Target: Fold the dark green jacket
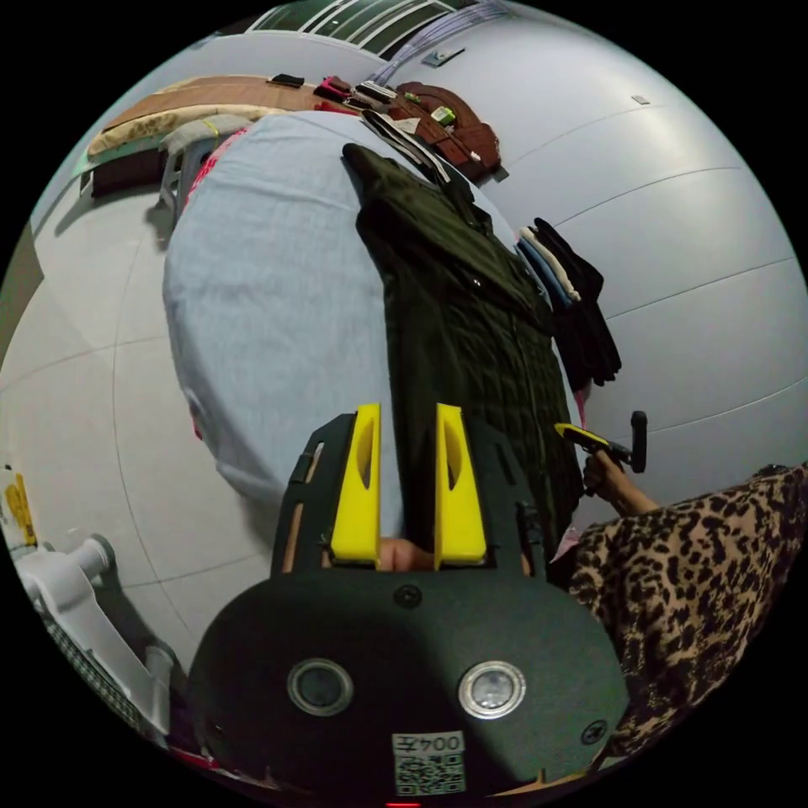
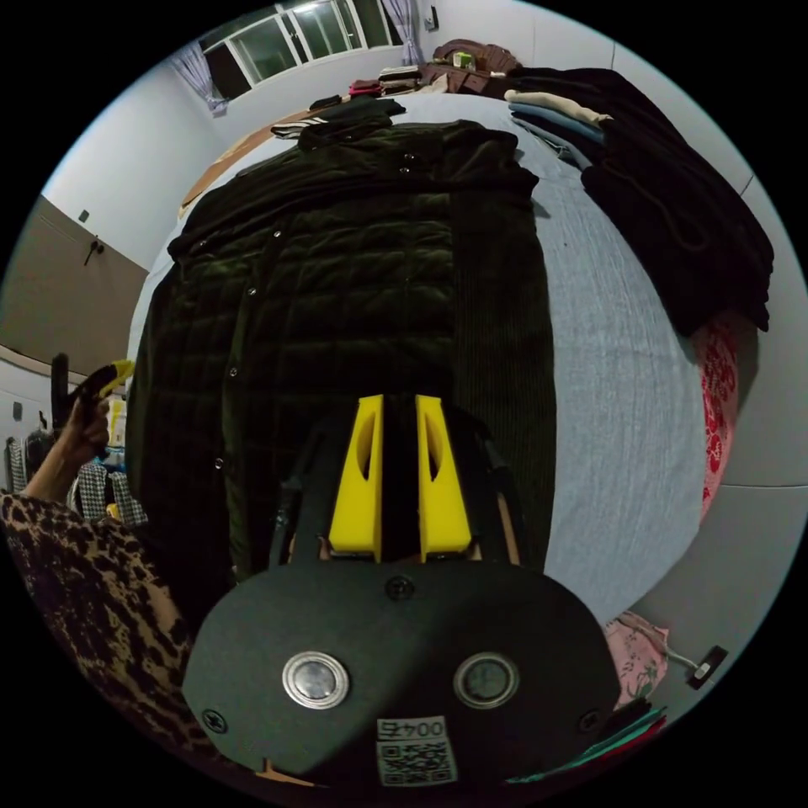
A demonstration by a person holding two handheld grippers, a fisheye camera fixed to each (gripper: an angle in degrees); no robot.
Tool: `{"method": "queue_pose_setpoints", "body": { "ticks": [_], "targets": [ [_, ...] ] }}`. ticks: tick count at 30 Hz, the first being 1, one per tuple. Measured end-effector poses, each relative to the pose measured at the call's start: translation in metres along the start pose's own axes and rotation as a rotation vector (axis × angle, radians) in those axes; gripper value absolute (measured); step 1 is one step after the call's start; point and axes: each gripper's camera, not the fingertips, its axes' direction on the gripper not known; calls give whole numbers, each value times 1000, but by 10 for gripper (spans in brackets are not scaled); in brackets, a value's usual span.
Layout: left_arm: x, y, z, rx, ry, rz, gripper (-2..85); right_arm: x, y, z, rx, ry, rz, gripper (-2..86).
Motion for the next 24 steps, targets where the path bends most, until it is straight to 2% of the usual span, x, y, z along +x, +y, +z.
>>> {"method": "queue_pose_setpoints", "body": {
  "ticks": [3,5,7,10,16,24],
  "targets": [
    [-4,42,9,-13,-8,-32,111,26,12,2,16,-119,9,61],
    [-11,75,16,3,8,-66,119,61,21,-1,-8,-342,30,75],
    [-16,95,20,19,5,-86,121,92,36,-11,59,-435,80,84],
    [-25,125,25,65,-23,-137,125,145,67,-22,116,-487,180,103],
    [-50,183,40,130,-18,-249,141,234,132,1,63,-694,345,121],
    [-77,253,82,177,184,-389,151,262,173,26,0,-829,305,111]
  ]
}}
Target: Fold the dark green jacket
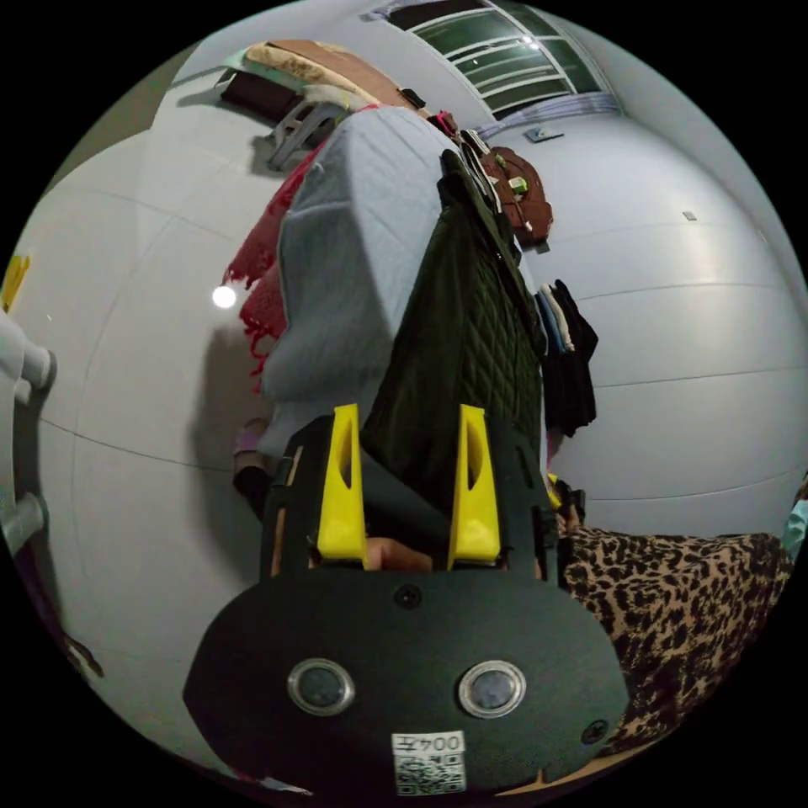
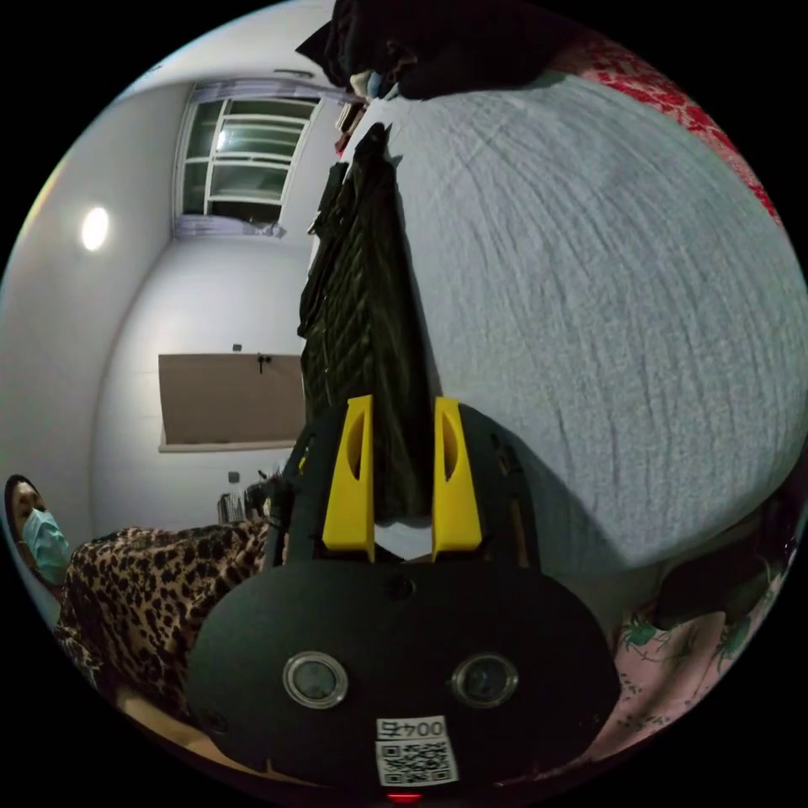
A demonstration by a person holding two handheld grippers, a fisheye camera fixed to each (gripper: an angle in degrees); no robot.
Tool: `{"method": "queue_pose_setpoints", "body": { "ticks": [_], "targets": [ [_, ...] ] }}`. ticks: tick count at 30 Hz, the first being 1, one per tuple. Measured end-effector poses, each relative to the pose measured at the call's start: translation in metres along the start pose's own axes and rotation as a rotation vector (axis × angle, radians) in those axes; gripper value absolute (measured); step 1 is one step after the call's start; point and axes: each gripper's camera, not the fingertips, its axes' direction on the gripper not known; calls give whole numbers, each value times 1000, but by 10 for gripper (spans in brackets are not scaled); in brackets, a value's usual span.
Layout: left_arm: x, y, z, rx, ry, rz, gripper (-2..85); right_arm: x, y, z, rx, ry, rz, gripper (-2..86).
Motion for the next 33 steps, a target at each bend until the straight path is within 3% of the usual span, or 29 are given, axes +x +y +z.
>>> {"method": "queue_pose_setpoints", "body": {
  "ticks": [2,14,24,29,33],
  "targets": [
    [-20,18,8,4,107,-68,149,6,7,0,-62,-4,-29,110],
    [-88,95,31,162,312,-233,119,39,63,6,-117,-142,3,94],
    [-101,135,36,171,312,-176,87,25,82,25,-164,-85,-56,90],
    [-99,149,30,138,332,-143,95,22,91,17,-84,-57,-34,97],
    [-91,158,23,125,265,-103,74,20,97,19,-100,-53,-36,93]
  ]
}}
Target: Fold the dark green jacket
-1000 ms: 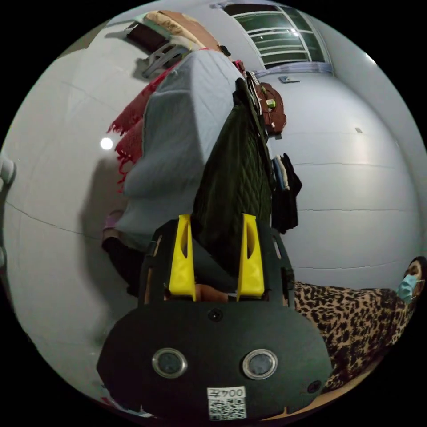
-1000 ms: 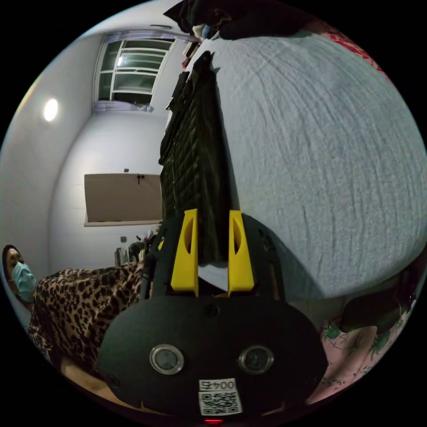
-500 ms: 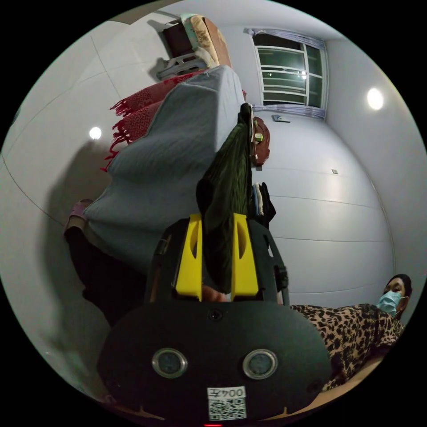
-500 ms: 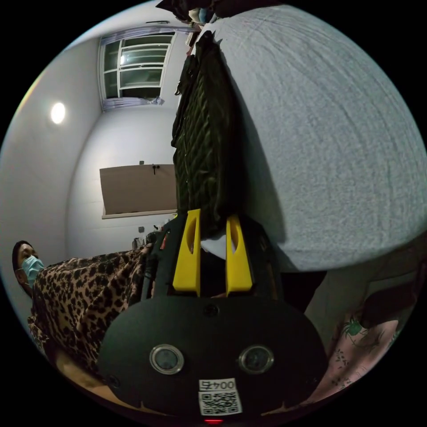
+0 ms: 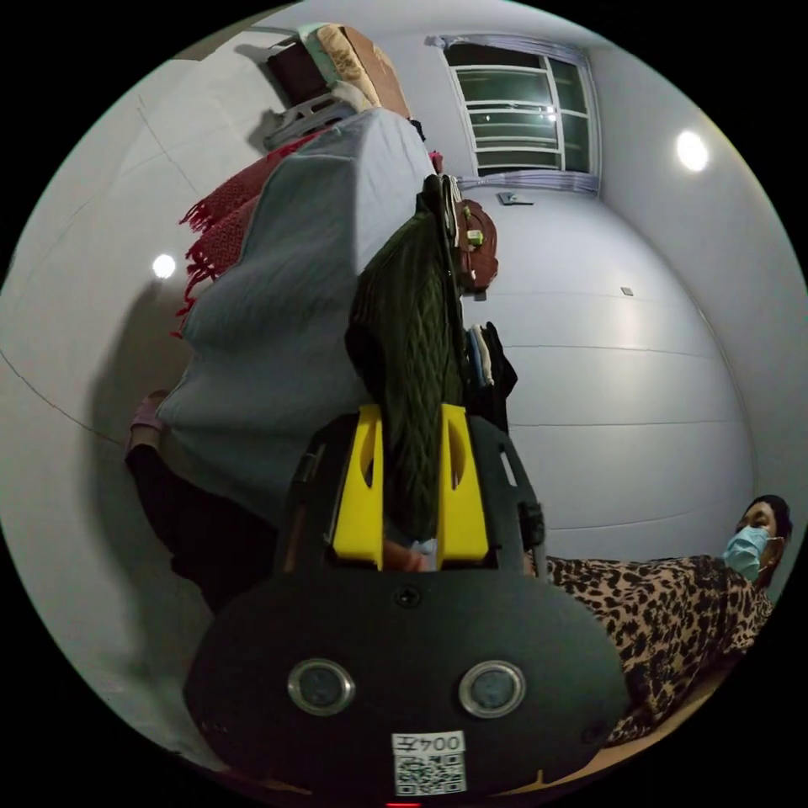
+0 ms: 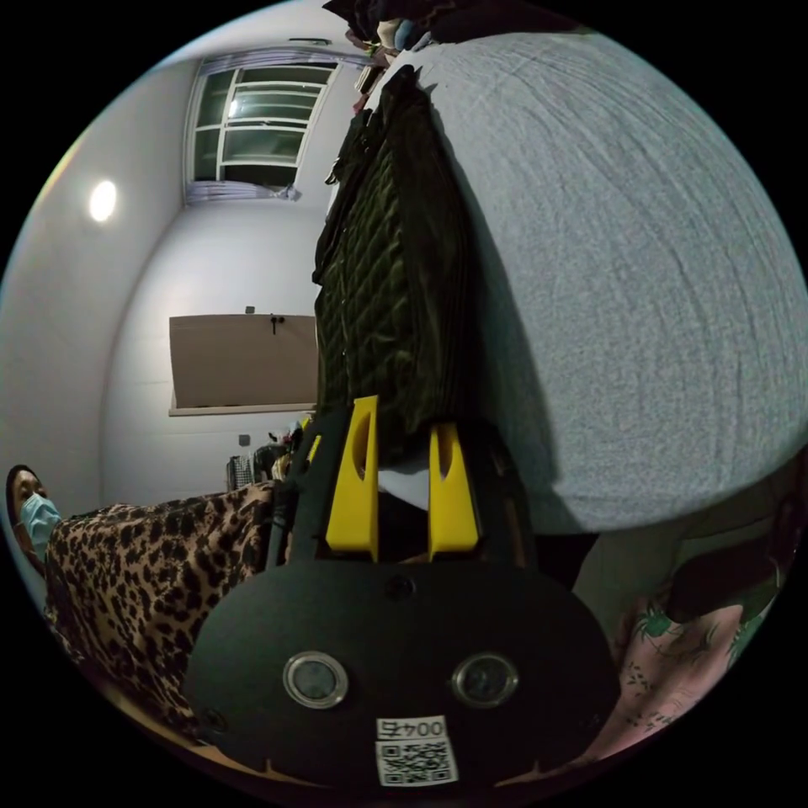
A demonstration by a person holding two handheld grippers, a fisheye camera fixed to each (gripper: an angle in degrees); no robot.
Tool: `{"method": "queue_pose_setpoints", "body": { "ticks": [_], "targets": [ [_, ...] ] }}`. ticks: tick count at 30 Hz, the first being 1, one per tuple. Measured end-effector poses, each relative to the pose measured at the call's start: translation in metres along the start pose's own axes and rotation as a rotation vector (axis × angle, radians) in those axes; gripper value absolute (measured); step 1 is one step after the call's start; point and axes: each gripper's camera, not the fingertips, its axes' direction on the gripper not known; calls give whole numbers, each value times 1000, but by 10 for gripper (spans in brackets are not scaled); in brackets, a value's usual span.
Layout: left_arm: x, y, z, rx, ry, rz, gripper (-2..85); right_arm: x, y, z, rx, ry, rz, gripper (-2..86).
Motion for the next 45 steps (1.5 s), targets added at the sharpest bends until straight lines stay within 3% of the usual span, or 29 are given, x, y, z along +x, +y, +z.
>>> {"method": "queue_pose_setpoints", "body": {
  "ticks": [7,17,27,33,37,45],
  "targets": [
    [44,11,-18,-35,-54,110,37,-50,14,-6,56,90,-153,44],
    [119,27,-60,60,62,237,33,-176,34,-30,75,370,-539,34],
    [142,73,-119,82,106,100,33,-207,88,-70,85,219,-434,32],
    [129,98,-141,104,73,-111,35,-190,119,-67,39,190,-282,32],
    [159,76,-138,106,155,-77,35,-193,102,-74,98,58,-227,32],
    [245,-12,-134,149,240,2,34,-271,37,-104,233,71,-376,32]
  ]
}}
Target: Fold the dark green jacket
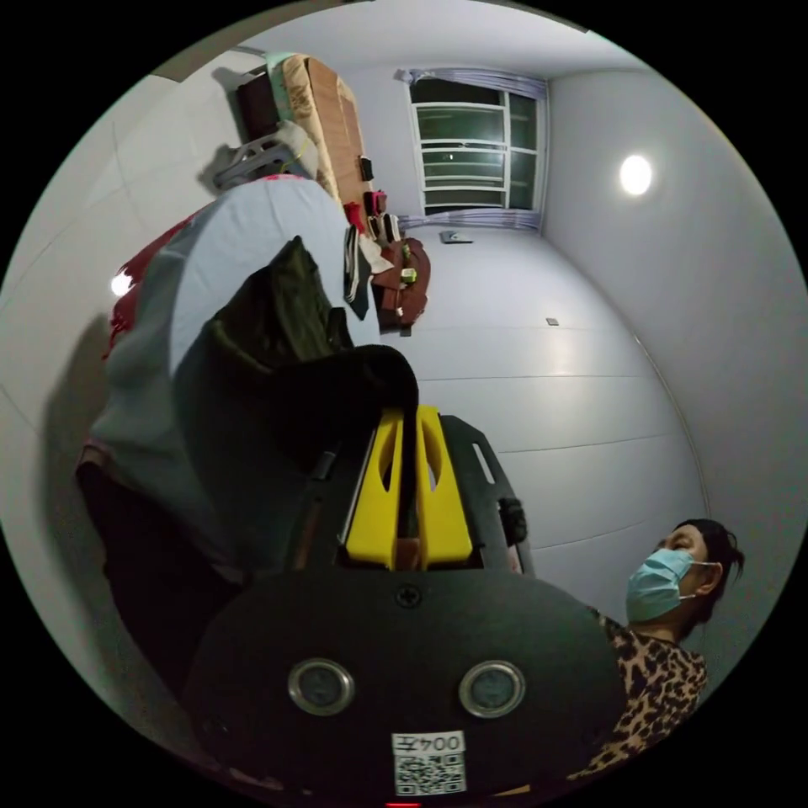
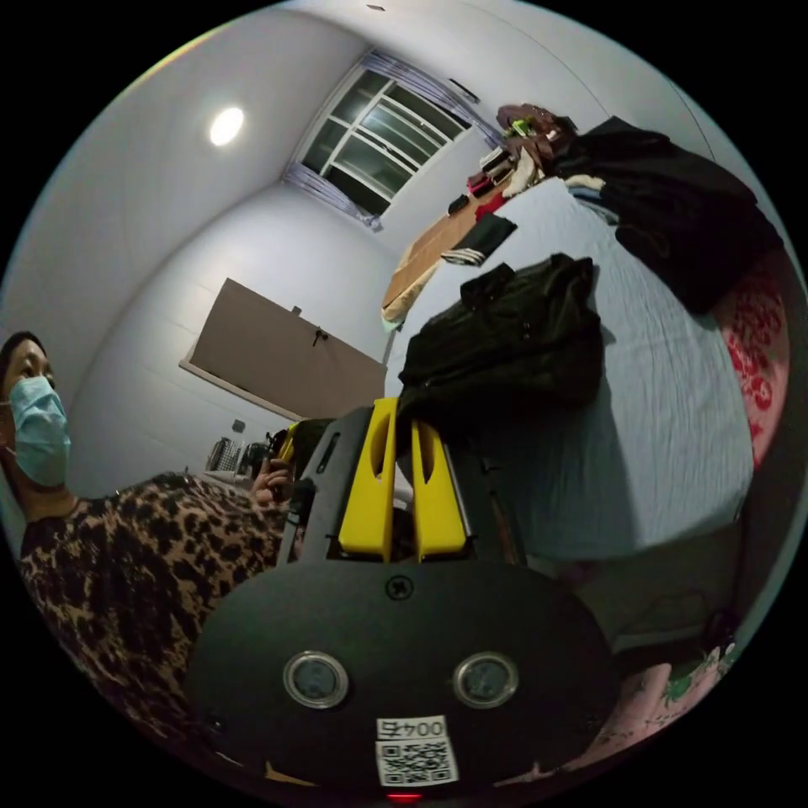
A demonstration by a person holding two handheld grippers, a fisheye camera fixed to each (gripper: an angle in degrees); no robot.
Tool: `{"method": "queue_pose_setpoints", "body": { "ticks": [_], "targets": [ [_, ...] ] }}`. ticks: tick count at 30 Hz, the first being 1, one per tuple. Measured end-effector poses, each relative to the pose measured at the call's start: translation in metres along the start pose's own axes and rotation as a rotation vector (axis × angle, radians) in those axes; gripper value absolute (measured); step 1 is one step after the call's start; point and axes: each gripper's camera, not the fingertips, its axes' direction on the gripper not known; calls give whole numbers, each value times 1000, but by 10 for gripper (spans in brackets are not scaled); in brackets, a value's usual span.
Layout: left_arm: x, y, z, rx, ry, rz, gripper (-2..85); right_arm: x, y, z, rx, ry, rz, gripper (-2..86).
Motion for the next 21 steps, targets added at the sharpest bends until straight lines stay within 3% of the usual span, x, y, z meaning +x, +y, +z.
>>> {"method": "queue_pose_setpoints", "body": {
  "ticks": [8,21],
  "targets": [
    [80,-108,74,-16,-87,138,34,-13,-126,8,71,48,-18,34],
    [114,-254,201,-62,-311,111,36,46,-306,89,-1,168,113,36]
  ]
}}
